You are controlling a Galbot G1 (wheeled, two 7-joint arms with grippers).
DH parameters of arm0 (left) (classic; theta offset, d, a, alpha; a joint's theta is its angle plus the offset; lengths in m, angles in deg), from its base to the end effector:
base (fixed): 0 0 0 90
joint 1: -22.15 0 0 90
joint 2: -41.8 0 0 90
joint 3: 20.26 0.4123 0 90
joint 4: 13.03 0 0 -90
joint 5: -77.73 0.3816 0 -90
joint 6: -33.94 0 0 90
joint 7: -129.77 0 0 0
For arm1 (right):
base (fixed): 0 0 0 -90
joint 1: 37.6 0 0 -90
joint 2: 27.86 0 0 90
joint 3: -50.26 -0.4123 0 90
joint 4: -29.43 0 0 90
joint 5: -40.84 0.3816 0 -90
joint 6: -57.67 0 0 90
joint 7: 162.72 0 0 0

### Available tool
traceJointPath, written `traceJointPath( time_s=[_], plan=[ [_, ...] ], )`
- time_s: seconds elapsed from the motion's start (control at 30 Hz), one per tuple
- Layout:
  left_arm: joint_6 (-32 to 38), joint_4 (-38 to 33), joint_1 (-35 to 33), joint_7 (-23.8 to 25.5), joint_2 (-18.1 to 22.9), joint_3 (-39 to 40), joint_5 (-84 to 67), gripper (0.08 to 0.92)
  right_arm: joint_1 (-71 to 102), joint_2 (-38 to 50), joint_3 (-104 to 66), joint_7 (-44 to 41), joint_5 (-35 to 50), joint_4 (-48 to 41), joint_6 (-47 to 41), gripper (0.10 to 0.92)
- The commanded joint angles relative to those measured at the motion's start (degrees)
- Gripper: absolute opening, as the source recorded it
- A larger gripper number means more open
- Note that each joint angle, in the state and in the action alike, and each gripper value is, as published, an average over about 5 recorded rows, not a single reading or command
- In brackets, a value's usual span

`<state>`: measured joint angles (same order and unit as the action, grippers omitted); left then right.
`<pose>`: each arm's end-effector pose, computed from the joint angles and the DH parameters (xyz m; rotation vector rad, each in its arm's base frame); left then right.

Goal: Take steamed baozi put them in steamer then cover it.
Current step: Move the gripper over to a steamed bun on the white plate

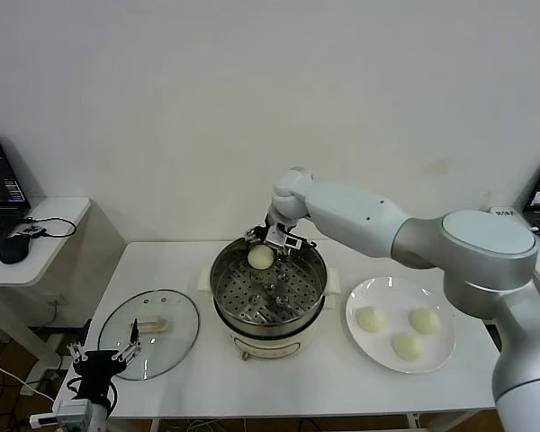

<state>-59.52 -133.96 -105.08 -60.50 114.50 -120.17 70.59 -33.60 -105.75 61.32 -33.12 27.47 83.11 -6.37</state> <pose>0.1420 0.1181 -0.3461 0.2463 -2.9874 -0.3526 0.6816 0.1611 -0.1068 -1.8832 0.6886 -2.3833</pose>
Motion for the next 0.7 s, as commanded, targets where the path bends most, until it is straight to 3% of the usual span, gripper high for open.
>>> traceJointPath(
  time_s=[0.03,0.2,0.37,0.53,0.7],
  plan=[
    [-0.04,-0.22,-0.08,0.02,-0.05,-0.09,-0.02,0.823,-3.96,2.58,1.09,-2.46,8.32,3.86,-4.77,0.822],
    [-0.18,-1.24,-0.62,0.08,-0.6,-0.67,-0.83,0.823,-11.66,10.84,2.88,-8.46,21.24,15.22,-20.86,0.823],
    [-1.18,-2.29,-0.8,0.25,-1.06,-0.89,-1.51,0.823,-14.14,21.3,2.98,-10.55,24.48,24.01,-33.7,0.823],
    [-1.4,-2.38,-0.9,0.22,-1.58,-1.31,-1.58,0.823,-12.59,31.53,2.01,-9.46,27.64,29.62,-40.22,0.823],
    [-1.44,-1.95,-0.7,0.19,-1.94,-1.41,-1.47,0.823,-8.52,41.78,1.0,-8.71,24.83,33.55,-41.84,0.823]
  ],
)
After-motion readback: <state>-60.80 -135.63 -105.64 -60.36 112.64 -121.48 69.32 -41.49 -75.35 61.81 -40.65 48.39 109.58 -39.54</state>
